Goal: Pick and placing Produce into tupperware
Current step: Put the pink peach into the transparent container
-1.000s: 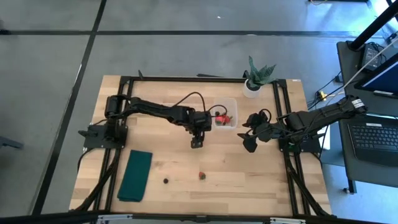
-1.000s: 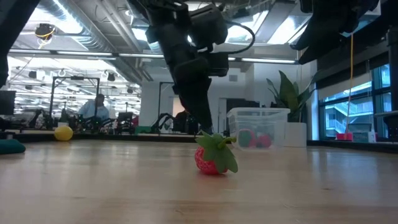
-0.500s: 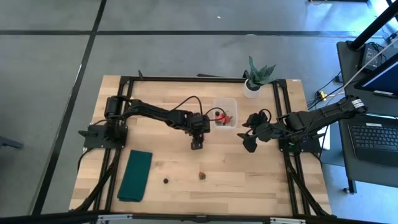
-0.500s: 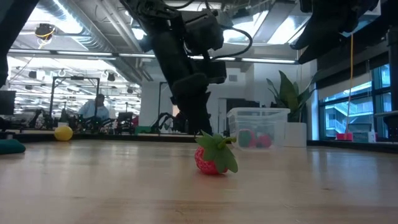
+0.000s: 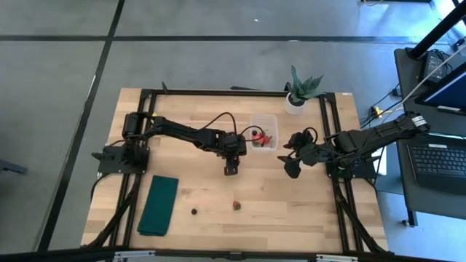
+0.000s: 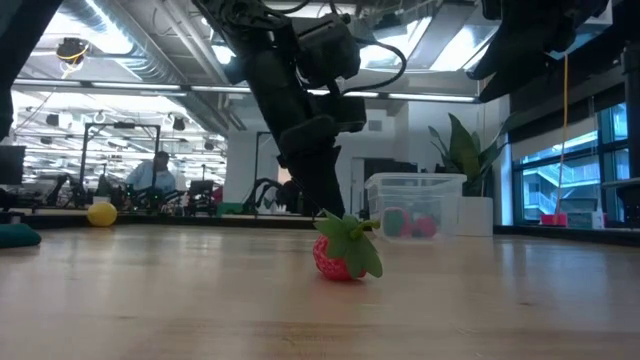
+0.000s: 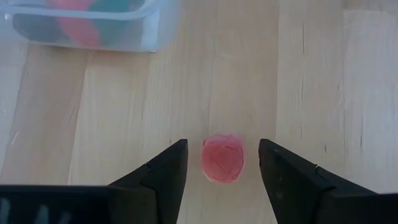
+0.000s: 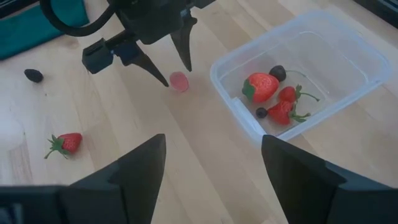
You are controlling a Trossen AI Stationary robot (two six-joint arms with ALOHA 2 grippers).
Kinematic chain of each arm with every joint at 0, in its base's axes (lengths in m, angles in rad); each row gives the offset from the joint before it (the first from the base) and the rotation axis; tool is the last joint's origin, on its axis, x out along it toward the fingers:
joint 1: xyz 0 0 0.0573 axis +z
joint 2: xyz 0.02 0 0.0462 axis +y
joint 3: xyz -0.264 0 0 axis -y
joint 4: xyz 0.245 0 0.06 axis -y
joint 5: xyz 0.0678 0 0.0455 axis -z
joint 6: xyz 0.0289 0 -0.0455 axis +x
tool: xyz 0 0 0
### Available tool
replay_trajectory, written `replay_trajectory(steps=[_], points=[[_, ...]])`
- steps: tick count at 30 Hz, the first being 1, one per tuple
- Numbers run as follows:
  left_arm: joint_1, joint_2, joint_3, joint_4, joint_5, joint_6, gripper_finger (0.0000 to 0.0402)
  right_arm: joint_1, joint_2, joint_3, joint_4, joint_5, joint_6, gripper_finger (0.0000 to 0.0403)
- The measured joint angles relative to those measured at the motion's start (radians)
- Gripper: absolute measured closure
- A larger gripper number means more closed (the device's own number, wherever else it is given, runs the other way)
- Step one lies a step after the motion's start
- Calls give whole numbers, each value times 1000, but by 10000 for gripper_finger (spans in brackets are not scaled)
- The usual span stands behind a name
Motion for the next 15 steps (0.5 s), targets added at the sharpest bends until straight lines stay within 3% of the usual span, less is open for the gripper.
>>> replay_trajectory(steps=[15], points=[[0, 0, 0, 15, -20, 10, 222, 0, 0, 0, -1, 0, 0, 136]])
